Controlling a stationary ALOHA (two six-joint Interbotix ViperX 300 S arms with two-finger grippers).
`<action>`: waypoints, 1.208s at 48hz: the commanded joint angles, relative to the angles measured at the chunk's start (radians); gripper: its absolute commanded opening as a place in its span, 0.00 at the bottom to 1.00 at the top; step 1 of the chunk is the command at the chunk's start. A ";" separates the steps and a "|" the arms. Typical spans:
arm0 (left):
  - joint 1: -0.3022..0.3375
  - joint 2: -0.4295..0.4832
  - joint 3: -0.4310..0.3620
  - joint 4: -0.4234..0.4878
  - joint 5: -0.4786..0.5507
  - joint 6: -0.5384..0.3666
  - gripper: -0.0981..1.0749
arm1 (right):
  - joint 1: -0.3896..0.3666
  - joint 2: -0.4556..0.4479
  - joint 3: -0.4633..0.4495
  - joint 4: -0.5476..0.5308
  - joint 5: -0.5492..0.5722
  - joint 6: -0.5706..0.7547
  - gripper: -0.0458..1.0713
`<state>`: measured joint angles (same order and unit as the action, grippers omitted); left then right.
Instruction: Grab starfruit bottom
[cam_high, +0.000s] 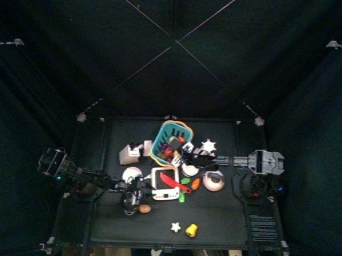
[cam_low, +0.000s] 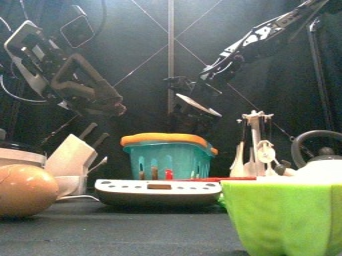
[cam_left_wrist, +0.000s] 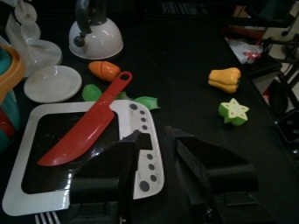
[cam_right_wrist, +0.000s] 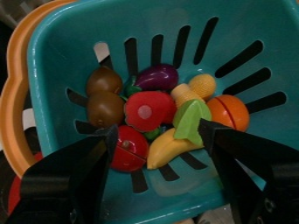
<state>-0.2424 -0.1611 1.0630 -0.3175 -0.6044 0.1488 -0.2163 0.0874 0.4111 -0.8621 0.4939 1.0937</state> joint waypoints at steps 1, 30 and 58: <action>0.003 -0.005 -0.021 -0.002 -0.005 -0.002 0.70 | 0.018 -0.066 -0.003 0.003 0.015 0.000 0.95; 0.009 -0.014 -0.041 -0.008 -0.006 -0.003 0.70 | 0.566 -0.161 0.150 0.101 -0.101 -0.005 0.95; 0.009 0.003 -0.052 -0.034 -0.002 -0.005 0.70 | 0.723 0.071 -0.023 0.238 -0.110 -0.003 0.96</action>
<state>-0.2362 -0.1549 1.0262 -0.3421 -0.6044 0.1442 0.5001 0.1657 0.4203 -0.6596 0.3820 1.0937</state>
